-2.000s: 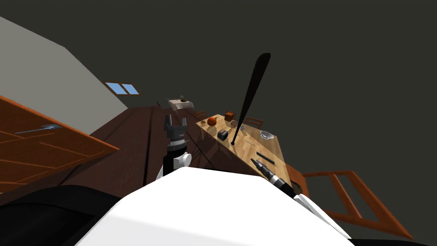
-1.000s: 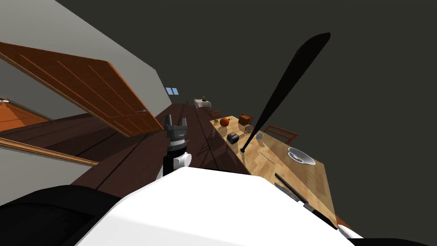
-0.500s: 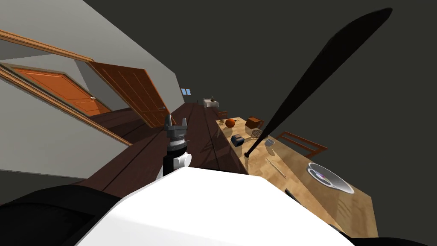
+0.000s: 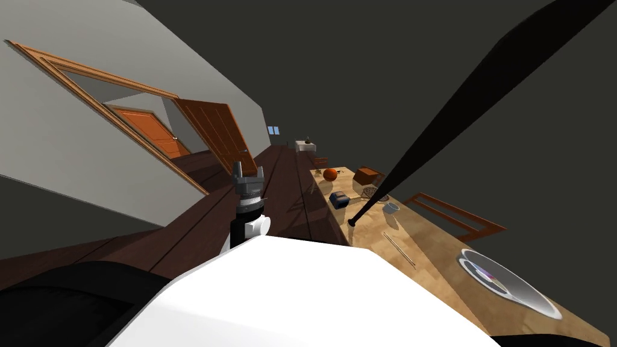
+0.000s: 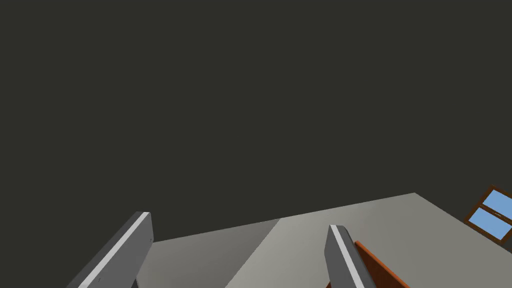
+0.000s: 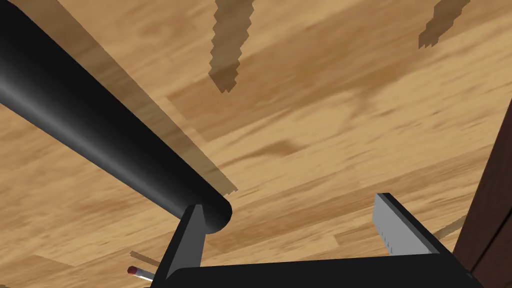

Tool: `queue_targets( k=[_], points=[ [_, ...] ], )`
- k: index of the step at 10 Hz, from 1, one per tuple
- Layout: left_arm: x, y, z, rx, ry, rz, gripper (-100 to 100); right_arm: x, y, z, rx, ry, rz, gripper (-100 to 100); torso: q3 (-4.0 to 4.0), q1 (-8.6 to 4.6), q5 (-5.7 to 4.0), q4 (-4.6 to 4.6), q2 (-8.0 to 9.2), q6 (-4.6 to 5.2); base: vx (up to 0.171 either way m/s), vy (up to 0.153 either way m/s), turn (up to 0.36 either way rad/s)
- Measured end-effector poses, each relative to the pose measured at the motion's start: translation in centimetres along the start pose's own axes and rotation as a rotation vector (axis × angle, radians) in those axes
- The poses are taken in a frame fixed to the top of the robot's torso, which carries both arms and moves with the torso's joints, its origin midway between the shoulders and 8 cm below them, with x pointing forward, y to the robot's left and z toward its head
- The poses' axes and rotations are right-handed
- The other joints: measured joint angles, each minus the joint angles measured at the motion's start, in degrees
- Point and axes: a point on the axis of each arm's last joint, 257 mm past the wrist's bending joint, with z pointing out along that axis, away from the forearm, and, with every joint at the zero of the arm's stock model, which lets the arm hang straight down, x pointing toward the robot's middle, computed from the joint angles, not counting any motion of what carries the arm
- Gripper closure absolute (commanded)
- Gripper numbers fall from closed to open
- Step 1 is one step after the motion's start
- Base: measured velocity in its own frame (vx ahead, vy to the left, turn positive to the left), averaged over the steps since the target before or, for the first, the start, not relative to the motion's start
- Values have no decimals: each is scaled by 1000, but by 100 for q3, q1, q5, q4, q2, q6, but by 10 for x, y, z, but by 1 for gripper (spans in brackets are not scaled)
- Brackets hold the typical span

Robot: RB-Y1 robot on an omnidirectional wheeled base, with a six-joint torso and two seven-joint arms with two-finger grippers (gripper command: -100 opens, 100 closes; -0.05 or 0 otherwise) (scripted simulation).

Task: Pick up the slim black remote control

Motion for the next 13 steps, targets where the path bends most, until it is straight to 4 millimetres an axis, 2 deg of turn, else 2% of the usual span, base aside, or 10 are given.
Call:
queue_targets(
  k=[1, 3, 5, 6, 7, 10, 11, 13],
  points=[
    [0, 0, 0, 0, 0, 0, 0, 12, -8, -8, 12, 34, -5, -100, -1, -4, 2, 0, 0, -7, -28, -63, 432],
    [0, 0, 0, 0, 0, 0, 0, 52, -18, -24, 36, 135, -18, -100, 6, -35, -5, 2, 11, -7, -43, -93, 343],
    [0, 0, 0, 0, 0, 0, 0, 69, -24, -29, 47, 167, -15, -100, 3, -14, -4, 1, 5, 3, -18, -24, 105],
    [0, 0, 0, 0, 0, 0, 0, 84, -27, -31, 52, 196, -11, -100, 2, -10, -3, 1, 3, -5, -18, -25, 135],
    [0, 0, 0, 0, 0, 0, 0, 90, -26, -35, 48, 214, -18, -100, 1, -8, -1, 0, 2, 1, -19, -33, 197],
    [0, 0, 0, 0, 0, 0, 0, 137, -19, -53, 45, 314, -11, -100, 4, -25, -4, 2, 7, -2, -35, -62, 224],
    [0, 0, 0, 0, 0, 0, 0, 143, -19, -54, 47, 328, -4, -100, 3, -21, -5, 1, 4, 3, -28, -33, 105],
    [0, 0, 0, 0, 0, 0, 0, 169, -11, -59, 33, 376, 2, -100, 2, -14, -3, 1, 2, -2, -17, -29, 157]
  ],
)
